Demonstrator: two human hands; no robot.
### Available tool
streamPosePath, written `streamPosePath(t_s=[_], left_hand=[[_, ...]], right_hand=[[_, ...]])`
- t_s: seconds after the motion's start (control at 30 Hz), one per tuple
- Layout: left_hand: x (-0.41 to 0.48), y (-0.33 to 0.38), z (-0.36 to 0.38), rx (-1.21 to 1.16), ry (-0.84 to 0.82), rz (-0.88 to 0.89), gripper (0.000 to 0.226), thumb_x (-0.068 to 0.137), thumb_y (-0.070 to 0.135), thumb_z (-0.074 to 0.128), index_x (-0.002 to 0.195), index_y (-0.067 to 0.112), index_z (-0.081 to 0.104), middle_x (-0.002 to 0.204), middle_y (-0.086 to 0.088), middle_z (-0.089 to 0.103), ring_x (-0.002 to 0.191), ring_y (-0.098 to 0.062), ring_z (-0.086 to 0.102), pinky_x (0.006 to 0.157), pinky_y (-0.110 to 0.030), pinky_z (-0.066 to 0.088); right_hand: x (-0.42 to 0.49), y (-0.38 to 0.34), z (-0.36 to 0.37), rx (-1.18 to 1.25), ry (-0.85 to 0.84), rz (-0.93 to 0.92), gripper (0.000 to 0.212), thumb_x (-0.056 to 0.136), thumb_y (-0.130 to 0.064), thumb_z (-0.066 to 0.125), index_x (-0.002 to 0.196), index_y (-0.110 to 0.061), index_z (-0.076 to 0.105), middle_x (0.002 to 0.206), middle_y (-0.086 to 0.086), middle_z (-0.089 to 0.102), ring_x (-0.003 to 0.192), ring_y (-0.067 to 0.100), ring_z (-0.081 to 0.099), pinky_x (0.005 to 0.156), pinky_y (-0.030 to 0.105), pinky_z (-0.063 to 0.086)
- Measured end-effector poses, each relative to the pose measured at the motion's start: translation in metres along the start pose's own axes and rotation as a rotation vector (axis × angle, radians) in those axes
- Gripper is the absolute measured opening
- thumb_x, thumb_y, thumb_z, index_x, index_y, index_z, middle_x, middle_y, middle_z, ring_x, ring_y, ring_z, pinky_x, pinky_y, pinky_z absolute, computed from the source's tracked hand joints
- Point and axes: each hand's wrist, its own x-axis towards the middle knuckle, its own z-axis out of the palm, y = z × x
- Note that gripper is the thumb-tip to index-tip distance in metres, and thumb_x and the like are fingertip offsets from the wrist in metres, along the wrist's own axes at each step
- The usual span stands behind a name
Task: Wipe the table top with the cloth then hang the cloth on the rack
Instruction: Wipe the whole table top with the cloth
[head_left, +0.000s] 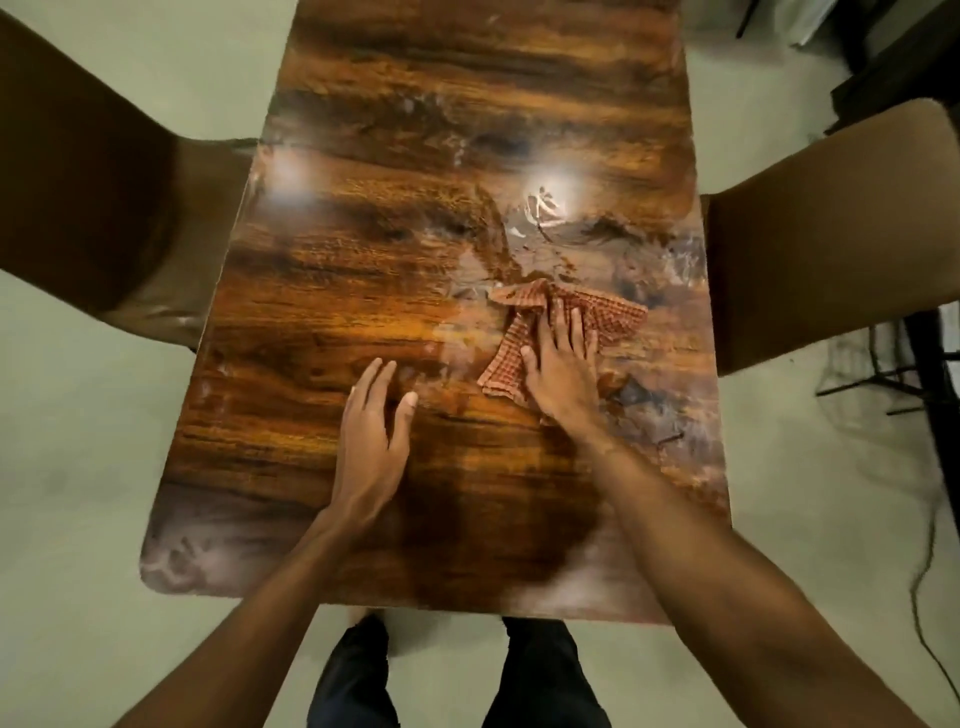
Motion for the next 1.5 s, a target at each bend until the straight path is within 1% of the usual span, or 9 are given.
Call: streamPosePath(t_s=[0.2, 0.4, 0.67, 0.8, 0.93, 1.03, 1.13, 1.33, 1.5], left_hand=[[0.002, 0.031, 0.046, 0.031, 0.138, -0.112, 0.064, 0.104, 0.055, 0.036, 0.155, 0.017, 0.037, 0.163, -0.005, 0.031, 0.149, -0.021, 0.031, 0.12, -0.05, 0.033], [-0.005, 0.036, 0.044, -0.004, 0.283, -0.16, 0.06, 0.105, 0.05, 0.038, 0.155, 0.016, 0.037, 0.164, -0.003, 0.031, 0.15, -0.016, 0.028, 0.12, -0.035, 0.026], [-0.047, 0.032, 0.025, 0.035, 0.454, -0.254, 0.05, 0.108, 0.032, 0.045, 0.151, 0.006, 0.042, 0.16, -0.012, 0.038, 0.147, -0.025, 0.035, 0.12, -0.047, 0.033], [-0.078, 0.024, 0.026, 0.014, 0.421, -0.242, 0.053, 0.108, 0.038, 0.043, 0.153, 0.011, 0.04, 0.163, -0.008, 0.033, 0.15, -0.023, 0.031, 0.122, -0.045, 0.03], [-0.111, 0.024, 0.037, -0.03, 0.35, -0.227, 0.056, 0.107, 0.041, 0.041, 0.155, 0.013, 0.038, 0.164, -0.006, 0.031, 0.151, -0.021, 0.029, 0.122, -0.044, 0.028], [-0.137, 0.03, 0.046, -0.078, 0.298, -0.189, 0.061, 0.104, 0.048, 0.038, 0.155, 0.014, 0.038, 0.164, -0.005, 0.031, 0.15, -0.022, 0.03, 0.122, -0.047, 0.03], [-0.16, 0.032, 0.053, -0.116, 0.246, -0.18, 0.065, 0.101, 0.051, 0.037, 0.155, 0.015, 0.038, 0.164, -0.006, 0.03, 0.15, -0.023, 0.03, 0.12, -0.052, 0.032], [-0.203, 0.029, 0.067, -0.158, 0.198, -0.122, 0.061, 0.103, 0.049, 0.038, 0.154, 0.016, 0.039, 0.164, -0.002, 0.031, 0.15, -0.02, 0.03, 0.119, -0.053, 0.034], [-0.221, 0.039, 0.078, -0.176, 0.188, -0.115, 0.061, 0.103, 0.05, 0.038, 0.154, 0.016, 0.04, 0.164, -0.002, 0.031, 0.15, -0.021, 0.03, 0.117, -0.056, 0.036]], right_hand=[[0.007, -0.049, 0.015, -0.161, -0.036, -0.677, 0.065, 0.106, -0.053, 0.033, 0.165, -0.027, 0.024, 0.175, 0.002, 0.013, 0.161, 0.028, 0.011, 0.127, 0.064, 0.008], [0.1, -0.019, -0.025, -0.114, -0.033, -0.435, 0.063, 0.11, -0.05, 0.028, 0.166, -0.021, 0.02, 0.176, 0.004, 0.004, 0.162, 0.032, 0.0, 0.127, 0.064, -0.001], [-0.066, -0.06, 0.052, -0.148, -0.088, -0.932, 0.059, 0.107, -0.034, 0.035, 0.164, -0.022, 0.027, 0.175, 0.003, 0.014, 0.161, 0.028, 0.012, 0.127, 0.062, 0.006], [-0.028, -0.005, 0.024, -0.143, -0.018, -0.661, 0.064, 0.103, -0.041, 0.024, 0.162, -0.017, 0.031, 0.172, 0.006, 0.024, 0.159, 0.028, 0.019, 0.129, 0.059, 0.01], [-0.048, 0.034, 0.014, -0.083, 0.038, -0.385, 0.06, 0.109, -0.034, 0.021, 0.166, -0.014, 0.019, 0.176, 0.006, 0.003, 0.162, 0.029, 0.0, 0.129, 0.059, 0.006], [-0.15, 0.015, 0.048, -0.084, -0.004, -0.488, 0.069, 0.105, -0.047, 0.006, 0.166, -0.016, 0.019, 0.175, 0.005, 0.004, 0.162, 0.032, 0.001, 0.126, 0.067, 0.008], [-0.216, 0.023, 0.073, -0.154, -0.075, -0.666, 0.063, 0.106, -0.042, 0.022, 0.165, -0.022, 0.019, 0.175, 0.002, 0.008, 0.161, 0.029, 0.009, 0.125, 0.066, 0.018], [-0.181, 0.102, 0.033, -0.079, -0.002, -0.209, 0.062, 0.112, -0.036, 0.029, 0.168, -0.019, 0.009, 0.176, 0.004, -0.003, 0.162, 0.026, -0.006, 0.131, 0.051, 0.001], [-0.267, 0.081, 0.075, -0.134, -0.033, -0.502, 0.062, 0.11, -0.029, 0.025, 0.168, -0.022, 0.004, 0.176, 0.003, -0.003, 0.162, 0.029, -0.004, 0.129, 0.059, 0.006]])
